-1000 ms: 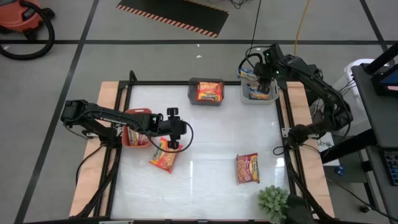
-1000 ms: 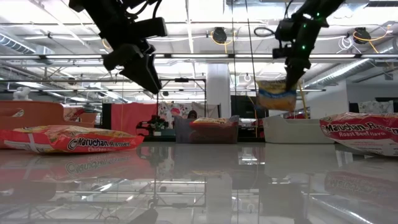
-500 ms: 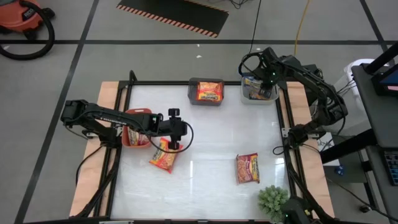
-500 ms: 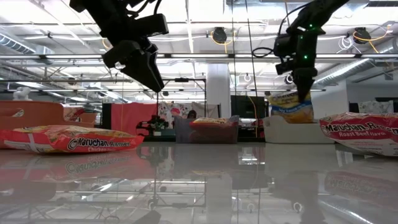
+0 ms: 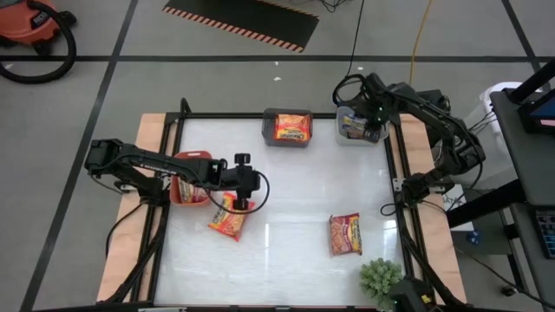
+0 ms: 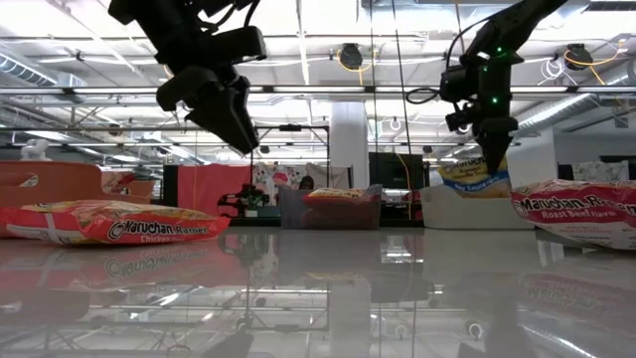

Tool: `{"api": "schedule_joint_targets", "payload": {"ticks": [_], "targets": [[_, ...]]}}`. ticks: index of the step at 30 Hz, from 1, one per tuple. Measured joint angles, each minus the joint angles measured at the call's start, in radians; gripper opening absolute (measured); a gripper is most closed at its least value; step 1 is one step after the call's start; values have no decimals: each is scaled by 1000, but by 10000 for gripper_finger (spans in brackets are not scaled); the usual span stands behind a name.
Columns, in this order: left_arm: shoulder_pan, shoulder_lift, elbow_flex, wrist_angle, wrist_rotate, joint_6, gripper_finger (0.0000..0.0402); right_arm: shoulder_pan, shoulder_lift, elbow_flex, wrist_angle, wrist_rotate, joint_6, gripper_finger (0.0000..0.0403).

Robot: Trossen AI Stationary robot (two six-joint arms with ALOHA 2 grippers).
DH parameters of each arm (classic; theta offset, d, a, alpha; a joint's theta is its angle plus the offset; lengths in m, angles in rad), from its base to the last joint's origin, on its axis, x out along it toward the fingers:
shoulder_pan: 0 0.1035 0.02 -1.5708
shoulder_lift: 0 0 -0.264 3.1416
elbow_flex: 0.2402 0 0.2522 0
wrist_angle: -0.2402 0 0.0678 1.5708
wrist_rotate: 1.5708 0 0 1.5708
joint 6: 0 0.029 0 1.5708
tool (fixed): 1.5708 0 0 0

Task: Sort Maruchan noodles
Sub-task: Put the blue noodle pack into the gray bin

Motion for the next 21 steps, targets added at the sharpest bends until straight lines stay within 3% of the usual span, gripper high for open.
{"api": "schedule_joint_targets", "payload": {"ticks": [7, 14, 18, 21], "targets": [[0, 0, -5, 0, 4, -1, 182, 6, -1, -22, 50, 38, 37, 135], [0, 0, -5, 0, 4, 0, 182, 40, -1, -22, 112, 183, 40, 192], [0, 0, -5, 0, 4, 0, 182, 56, -3, -22, 135, 199, 57, 205], [0, 0, -5, 0, 4, 4, 182, 75, -4, -22, 166, 272, 63, 205]]}}
